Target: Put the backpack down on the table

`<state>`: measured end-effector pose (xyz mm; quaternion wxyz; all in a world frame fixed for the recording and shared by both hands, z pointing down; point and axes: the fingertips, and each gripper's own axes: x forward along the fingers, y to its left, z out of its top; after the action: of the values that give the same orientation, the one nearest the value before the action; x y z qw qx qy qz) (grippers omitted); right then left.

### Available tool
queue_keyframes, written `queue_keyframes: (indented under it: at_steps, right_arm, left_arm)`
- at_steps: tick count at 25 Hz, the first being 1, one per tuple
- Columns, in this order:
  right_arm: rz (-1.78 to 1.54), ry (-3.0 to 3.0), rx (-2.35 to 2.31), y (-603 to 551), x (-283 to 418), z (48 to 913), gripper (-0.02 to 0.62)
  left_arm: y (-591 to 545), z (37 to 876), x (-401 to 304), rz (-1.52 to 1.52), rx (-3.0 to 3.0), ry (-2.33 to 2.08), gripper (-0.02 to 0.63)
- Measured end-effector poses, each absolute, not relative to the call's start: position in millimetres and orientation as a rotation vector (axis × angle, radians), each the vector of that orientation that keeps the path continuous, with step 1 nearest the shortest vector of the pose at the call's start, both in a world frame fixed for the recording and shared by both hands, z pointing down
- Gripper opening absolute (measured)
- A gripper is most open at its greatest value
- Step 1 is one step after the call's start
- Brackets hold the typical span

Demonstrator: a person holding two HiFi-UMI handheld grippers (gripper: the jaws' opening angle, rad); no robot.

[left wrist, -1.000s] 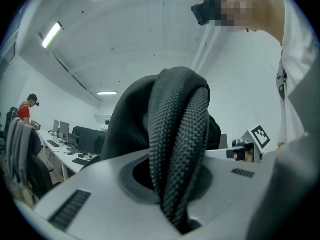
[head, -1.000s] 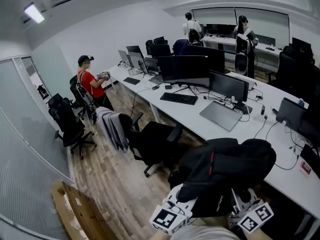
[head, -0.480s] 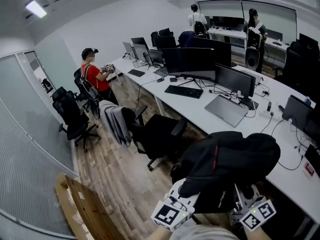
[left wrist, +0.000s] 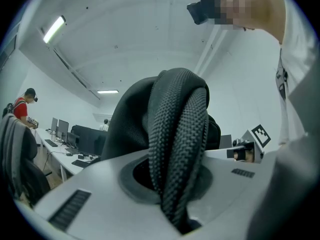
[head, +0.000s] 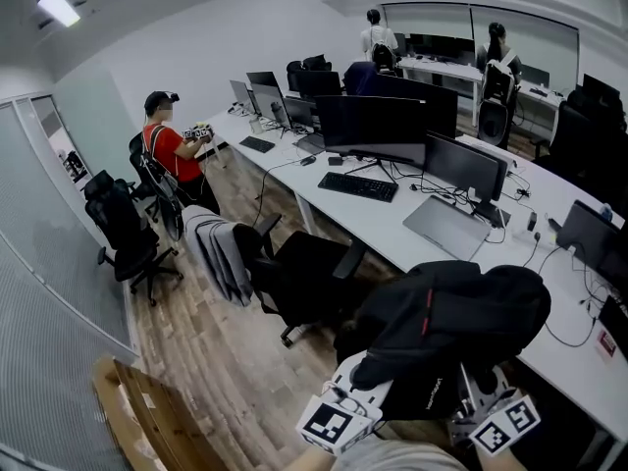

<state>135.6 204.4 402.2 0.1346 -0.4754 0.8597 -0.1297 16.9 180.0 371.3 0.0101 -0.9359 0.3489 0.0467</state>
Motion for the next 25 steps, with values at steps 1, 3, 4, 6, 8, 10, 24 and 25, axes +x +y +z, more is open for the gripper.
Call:
queue_keyframes:
  at_steps: [1,3,4,6,8,10,24,25]
  right_arm:
    - [-0.372,2.489,-1.383,196,130,401,0.029]
    - [-0.365,2.484,-1.394,179,119,400,0.028]
    - [-0.363,2.482,-1.4,172,112,399,0.029]
    - [-0.361,2.48,-1.409,158,99,398,0.028]
    - [-0.36,2.48,-1.412,145,86,398,0.028]
    - [-0.357,2.481,-1.412,133,74,398,0.028]
    - [-0.427,2.529,-1.376,55,31,406,0.028]
    - [-0.435,2.534,-1.371,48,33,407,0.028]
  left_arm:
    - [171,371,12,0.152,-2.925,1.084,0.029]
    - [154,371,0,0.155,-2.927,1.075,0.029]
    - [146,370,-6,0.16,-2.931,1.068,0.029]
    - [132,366,-18,0.185,-2.95,1.055,0.029]
    - [119,365,-31,0.199,-2.959,1.05,0.029]
    - [106,367,-44,0.194,-2.946,1.047,0.029]
    - [31,376,-87,0.168,-2.949,1.14,0.029]
    - [24,378,-85,0.169,-2.954,1.152,0.029]
